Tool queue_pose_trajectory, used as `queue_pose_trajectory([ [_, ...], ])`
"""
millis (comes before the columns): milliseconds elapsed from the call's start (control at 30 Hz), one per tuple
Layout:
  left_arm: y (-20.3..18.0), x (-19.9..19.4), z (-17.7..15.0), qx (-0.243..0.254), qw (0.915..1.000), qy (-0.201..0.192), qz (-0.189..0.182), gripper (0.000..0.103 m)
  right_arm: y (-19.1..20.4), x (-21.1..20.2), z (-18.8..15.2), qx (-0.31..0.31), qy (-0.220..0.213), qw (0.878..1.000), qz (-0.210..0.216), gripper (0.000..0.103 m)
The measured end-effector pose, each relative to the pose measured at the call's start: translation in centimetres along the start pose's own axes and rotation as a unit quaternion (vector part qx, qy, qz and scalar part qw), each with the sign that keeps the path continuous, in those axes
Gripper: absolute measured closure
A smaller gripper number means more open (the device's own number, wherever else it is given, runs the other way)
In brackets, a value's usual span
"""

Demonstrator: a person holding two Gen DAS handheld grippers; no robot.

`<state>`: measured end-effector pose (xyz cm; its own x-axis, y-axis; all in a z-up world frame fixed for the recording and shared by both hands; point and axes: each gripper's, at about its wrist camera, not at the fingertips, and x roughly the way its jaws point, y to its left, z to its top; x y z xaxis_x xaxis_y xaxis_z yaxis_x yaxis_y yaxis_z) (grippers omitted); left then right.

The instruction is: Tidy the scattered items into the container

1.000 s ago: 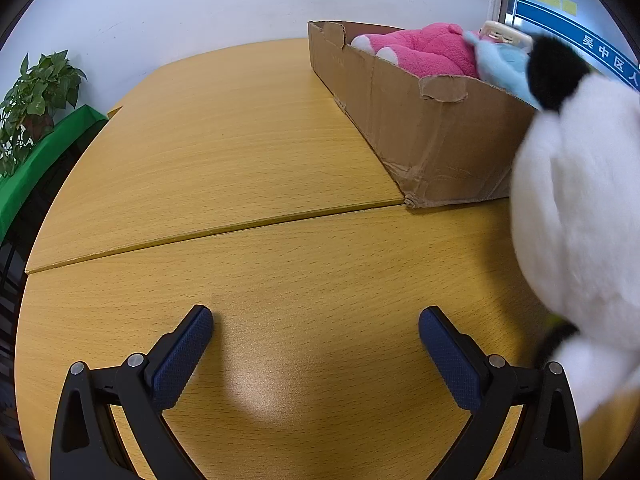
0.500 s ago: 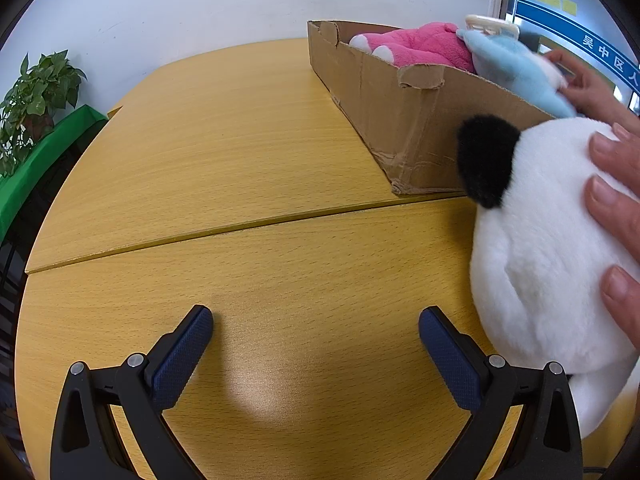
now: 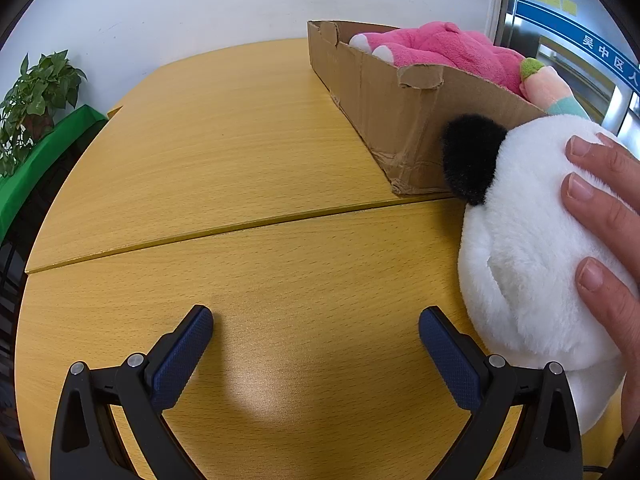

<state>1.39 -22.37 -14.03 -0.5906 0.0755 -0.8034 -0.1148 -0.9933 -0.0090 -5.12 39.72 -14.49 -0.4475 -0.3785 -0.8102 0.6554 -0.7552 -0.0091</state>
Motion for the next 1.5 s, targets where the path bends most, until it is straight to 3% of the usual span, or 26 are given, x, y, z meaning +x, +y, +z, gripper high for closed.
queue_pose_trajectory([
  [1500, 0.08, 0.01, -0.13, -0.001, 1.0, 0.001, 0.0, 0.0, 0.02, -0.01, 0.02, 0.0, 0.0, 1.0, -0.001, 0.0],
])
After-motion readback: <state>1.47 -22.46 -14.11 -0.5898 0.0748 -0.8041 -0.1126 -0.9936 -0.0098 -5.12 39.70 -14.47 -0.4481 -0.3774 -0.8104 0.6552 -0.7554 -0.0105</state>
